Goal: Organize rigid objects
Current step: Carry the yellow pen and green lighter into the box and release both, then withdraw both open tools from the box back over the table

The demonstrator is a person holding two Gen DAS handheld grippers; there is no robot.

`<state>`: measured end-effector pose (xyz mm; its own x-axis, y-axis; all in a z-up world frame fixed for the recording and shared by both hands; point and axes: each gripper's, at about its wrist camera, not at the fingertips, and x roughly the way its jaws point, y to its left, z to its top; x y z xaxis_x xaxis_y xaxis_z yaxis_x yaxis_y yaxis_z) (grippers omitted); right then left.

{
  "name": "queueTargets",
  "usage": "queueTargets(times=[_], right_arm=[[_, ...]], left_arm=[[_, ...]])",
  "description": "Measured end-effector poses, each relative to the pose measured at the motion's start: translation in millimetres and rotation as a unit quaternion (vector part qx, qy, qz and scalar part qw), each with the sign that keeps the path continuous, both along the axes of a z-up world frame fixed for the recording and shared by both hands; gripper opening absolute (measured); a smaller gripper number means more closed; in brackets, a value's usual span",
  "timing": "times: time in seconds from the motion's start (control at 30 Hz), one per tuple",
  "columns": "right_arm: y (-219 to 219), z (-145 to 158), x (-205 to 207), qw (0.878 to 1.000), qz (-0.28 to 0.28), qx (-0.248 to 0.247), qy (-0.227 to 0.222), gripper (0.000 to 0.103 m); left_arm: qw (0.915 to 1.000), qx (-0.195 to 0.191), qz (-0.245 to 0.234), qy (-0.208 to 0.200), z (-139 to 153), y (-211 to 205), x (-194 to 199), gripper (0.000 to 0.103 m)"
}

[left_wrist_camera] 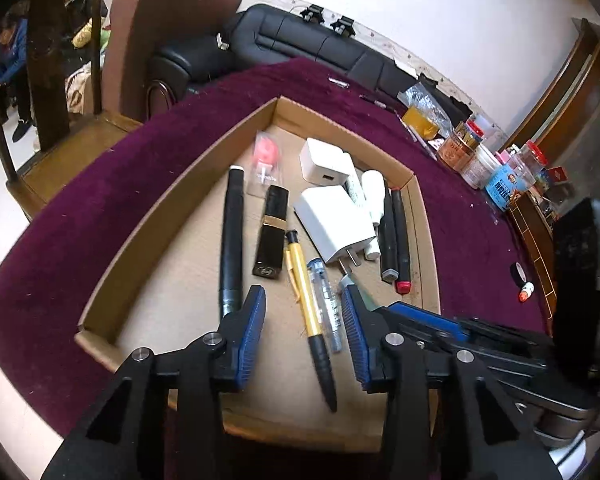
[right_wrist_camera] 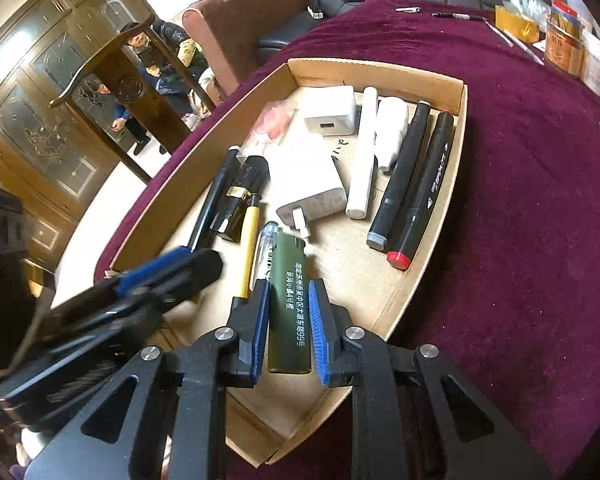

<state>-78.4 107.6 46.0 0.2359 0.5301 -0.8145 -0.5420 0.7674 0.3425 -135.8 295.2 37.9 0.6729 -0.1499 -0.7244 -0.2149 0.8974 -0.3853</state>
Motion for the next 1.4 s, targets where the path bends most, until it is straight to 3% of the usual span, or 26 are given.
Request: queueTargets(times=[0.3, 0.4, 0.5, 0.53, 0.57, 0.6, 0.63, 0.67, 0.73, 0.83, 0.9, 1.0, 1.13, 1.27, 1.4], right_arm=[[-45.4, 32.6, 7.0, 0.996, -0.048, 0.057, -0.041, 0.018], [-67.5, 88.2, 30.1, 0.992, -0.074, 0.063, -0.076, 0.018], [-101.3, 171.3, 30.4, 0.974, -0.102, 0.109, -0.171, 0.021], [-117.1, 196.2, 20.8, 0.964, -0.108, 0.120, -0.211, 0.040], [-127.9, 206.4, 12.1, 0.957, -0.115, 0.125, -0.237, 0.074], [-138.6, 210.8, 2.3, 0.948, -0.128, 0.126, -0.264, 0.089], [-151.5, 206.3, -10.4, 0.935, -0.154, 0.119, -0.296, 0.101], [-160.1, 195.0, -19.1, 0.928, -0.172, 0.105, -0.312, 0.103], [-171.2, 165.0, -22.6, 0.931, -0.184, 0.056, -0.310, 0.103], [-205.7, 101.4, -13.3, 0.944, -0.208, -0.032, -0.253, 0.103], [-246.7, 72.7, -6.3, 0.946, -0.244, -0.055, -0.207, 0.097], [-328.0, 41.9, 2.5, 0.939, -0.321, -0.031, -0.121, 0.090], [-387.4, 29.1, 6.0, 0.921, -0.380, -0.019, -0.086, 0.089], [-396.1, 16.3, 15.1, 0.915, -0.393, -0.025, -0.086, 0.089], [-394.8, 7.2, 33.5, 0.917, -0.388, -0.028, -0.081, 0.089]], left_arm=[[0.9994, -0.015, -0.013, -0.027, 13.1, -13.8, -8.0, 0.050], [0.9996, -0.003, -0.014, -0.024, 18.8, -22.9, -6.0, 0.051], [0.9989, 0.003, -0.019, -0.042, 29.9, -34.1, -15.0, 0.051], [0.9984, 0.013, -0.020, -0.051, 34.6, -39.9, -18.2, 0.053], [0.9979, 0.020, -0.021, -0.058, 37.9, -44.6, -19.7, 0.055], [0.9973, 0.027, -0.024, -0.064, 41.1, -50.2, -20.5, 0.058], [0.9967, 0.031, -0.032, -0.068, 44.1, -58.8, -20.4, 0.059], [0.9960, 0.031, -0.045, -0.071, 46.3, -68.1, -18.7, 0.059], [0.9945, 0.031, -0.071, -0.070, 47.0, -83.9, -17.0, 0.059], [0.9897, 0.038, -0.125, -0.059, 39.6, -117.2, -15.3, 0.059], [0.9862, 0.038, -0.155, -0.043, 29.8, -136.7, -14.1, 0.059], [0.9803, 0.028, -0.194, -0.020, 16.6, -166.2, -12.6, 0.059], [0.9713, 0.021, -0.237, 0.001, 7.1, -202.0, -13.3, 0.059], [0.9643, 0.031, -0.263, 0.014, 1.7, -225.5, -13.9, 0.059], [0.9652, 0.059, -0.254, 0.020, 0.5, -233.4, -13.5, 0.059]])
